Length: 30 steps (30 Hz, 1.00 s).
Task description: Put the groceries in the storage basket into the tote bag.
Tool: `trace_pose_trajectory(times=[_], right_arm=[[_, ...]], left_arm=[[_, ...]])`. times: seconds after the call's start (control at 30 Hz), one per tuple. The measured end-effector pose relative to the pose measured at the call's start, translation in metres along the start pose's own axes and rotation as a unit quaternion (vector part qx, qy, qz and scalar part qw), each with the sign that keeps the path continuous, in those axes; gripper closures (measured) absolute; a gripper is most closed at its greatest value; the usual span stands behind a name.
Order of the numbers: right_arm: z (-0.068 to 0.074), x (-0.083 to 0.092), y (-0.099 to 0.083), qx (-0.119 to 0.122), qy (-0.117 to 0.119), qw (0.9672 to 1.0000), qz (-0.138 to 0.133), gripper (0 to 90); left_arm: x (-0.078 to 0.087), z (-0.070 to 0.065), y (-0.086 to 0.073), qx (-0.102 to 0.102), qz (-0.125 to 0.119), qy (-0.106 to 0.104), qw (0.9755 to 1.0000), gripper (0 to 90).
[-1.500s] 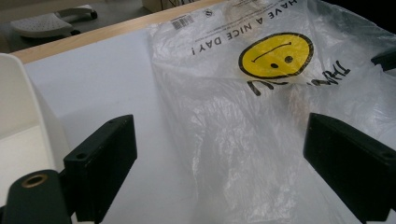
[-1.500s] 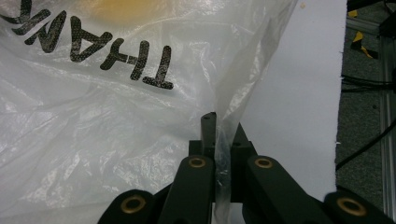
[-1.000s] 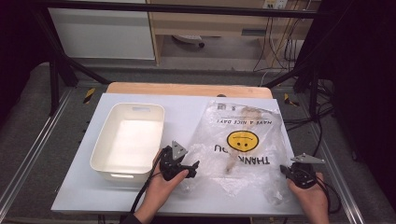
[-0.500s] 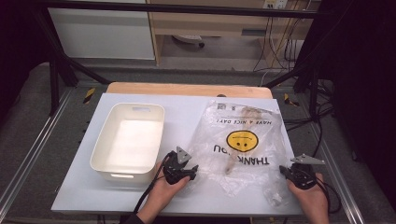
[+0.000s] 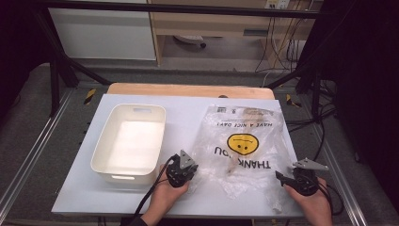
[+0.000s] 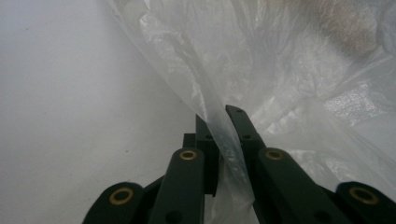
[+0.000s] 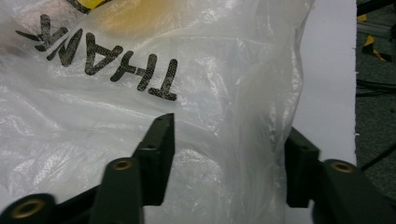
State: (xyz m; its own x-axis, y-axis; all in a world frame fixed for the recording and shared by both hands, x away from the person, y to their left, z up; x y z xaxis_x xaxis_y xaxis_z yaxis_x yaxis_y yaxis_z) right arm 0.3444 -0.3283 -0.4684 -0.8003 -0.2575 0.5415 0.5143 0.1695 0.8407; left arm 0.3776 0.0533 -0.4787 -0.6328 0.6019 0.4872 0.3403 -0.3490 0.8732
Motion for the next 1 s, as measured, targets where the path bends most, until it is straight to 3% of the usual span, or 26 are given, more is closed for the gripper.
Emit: trace_pose_trajectory(times=[0.17,0.43,0.77,1.0], right_arm=[[-0.003,0.006,-0.006,0.007,-0.021,0.9997,-0.001,29.4],[-0.002,0.008,-0.014,0.001,0.003,1.0000,0.010,30.0],[0.009,0.004,-0.008,0.016,0.025,0.9995,0.010,67.4],[0.010,-0.002,-0.005,0.010,0.038,0.9992,0.005,88.7]], left_arm=[[0.000,0.001,0.000,0.005,0.000,-0.001,1.0000,87.3],[0.000,0.004,0.000,0.019,0.000,-0.006,0.9998,88.9],[0.000,0.003,0.000,0.014,0.000,-0.005,0.9999,89.5],[0.000,0.003,0.000,0.015,0.000,-0.005,0.9999,89.8]])
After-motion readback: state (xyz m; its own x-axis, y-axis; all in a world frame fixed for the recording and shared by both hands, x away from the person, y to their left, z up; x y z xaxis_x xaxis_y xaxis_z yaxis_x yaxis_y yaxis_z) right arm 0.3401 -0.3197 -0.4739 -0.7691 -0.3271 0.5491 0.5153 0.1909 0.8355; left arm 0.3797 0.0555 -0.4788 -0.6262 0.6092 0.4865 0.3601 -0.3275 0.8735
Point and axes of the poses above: each handheld gripper's, and its own axes: x roughly backward along the jaws, y roughly out of its top, z roughly to its left, the point moved 3 cm from there along -x, roughly forward along the jaws, and after that the axes turned 11 degrees about -z, right-handed, at the moved point
